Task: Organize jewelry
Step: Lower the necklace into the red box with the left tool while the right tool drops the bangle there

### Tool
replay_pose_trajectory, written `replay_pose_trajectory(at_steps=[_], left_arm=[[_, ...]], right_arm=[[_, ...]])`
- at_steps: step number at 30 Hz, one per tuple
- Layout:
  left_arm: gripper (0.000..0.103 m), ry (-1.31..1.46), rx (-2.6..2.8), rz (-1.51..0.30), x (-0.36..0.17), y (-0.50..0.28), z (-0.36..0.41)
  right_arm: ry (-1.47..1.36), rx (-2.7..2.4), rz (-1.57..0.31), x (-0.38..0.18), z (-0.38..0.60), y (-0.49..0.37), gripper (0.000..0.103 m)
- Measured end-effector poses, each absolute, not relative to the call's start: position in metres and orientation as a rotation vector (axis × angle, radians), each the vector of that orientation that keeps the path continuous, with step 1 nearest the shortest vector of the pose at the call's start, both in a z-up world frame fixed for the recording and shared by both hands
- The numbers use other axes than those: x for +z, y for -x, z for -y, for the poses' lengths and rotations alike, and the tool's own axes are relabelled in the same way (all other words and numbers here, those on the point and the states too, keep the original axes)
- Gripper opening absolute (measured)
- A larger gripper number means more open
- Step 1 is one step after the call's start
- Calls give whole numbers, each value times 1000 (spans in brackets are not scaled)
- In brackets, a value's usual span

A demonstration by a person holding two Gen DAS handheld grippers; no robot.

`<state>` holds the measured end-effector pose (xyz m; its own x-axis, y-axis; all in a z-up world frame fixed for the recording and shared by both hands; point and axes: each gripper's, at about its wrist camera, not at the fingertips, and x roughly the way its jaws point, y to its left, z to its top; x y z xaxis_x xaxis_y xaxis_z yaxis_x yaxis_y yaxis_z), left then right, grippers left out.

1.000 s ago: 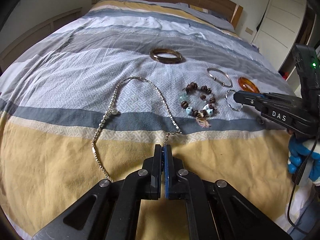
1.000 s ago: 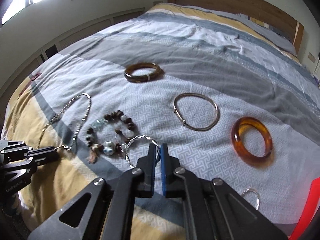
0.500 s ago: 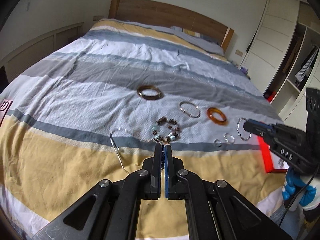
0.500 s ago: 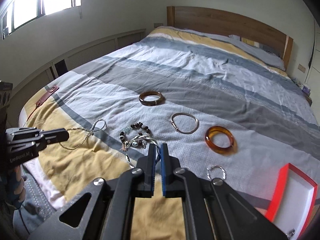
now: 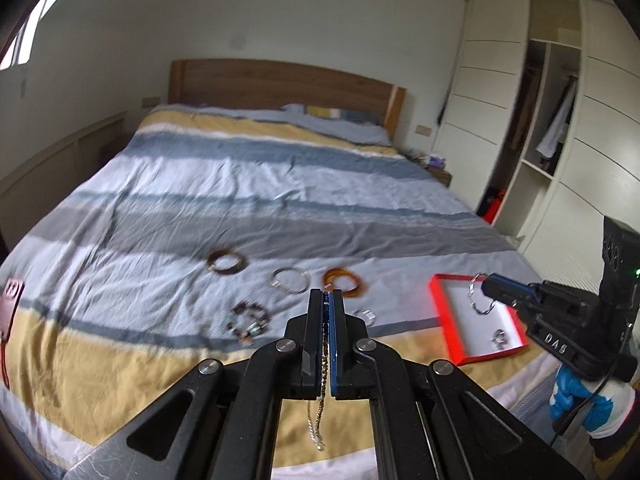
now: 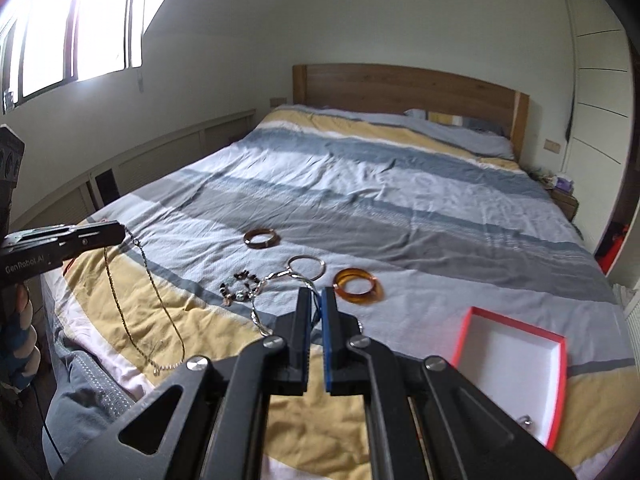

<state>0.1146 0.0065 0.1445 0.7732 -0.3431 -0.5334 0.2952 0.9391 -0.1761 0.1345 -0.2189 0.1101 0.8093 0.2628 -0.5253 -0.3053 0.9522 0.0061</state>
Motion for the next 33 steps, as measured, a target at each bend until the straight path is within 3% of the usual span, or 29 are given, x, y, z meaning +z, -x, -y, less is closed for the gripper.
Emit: replay_pose_trajectory(at_steps=[7,15,19,25,33], left_arm=[[2,21,-528,-512,194,-118,99],[2,-4,-665,-530,195,-155,210],[2,-17,-698,-587,173,-179,255],[2,-74,-713,-748,97,-214,313],[2,-158,-686,-918,4,-234,338]], right_arm=[[44,210,-507,130,286,-108,4],[-2,70,-531,125,381,-105,4],[-32,19,-567,106,422,-115,4],[-87,-19,-651,57,468,-144,4],[-132,14,-771,-14,479,-196,4]])
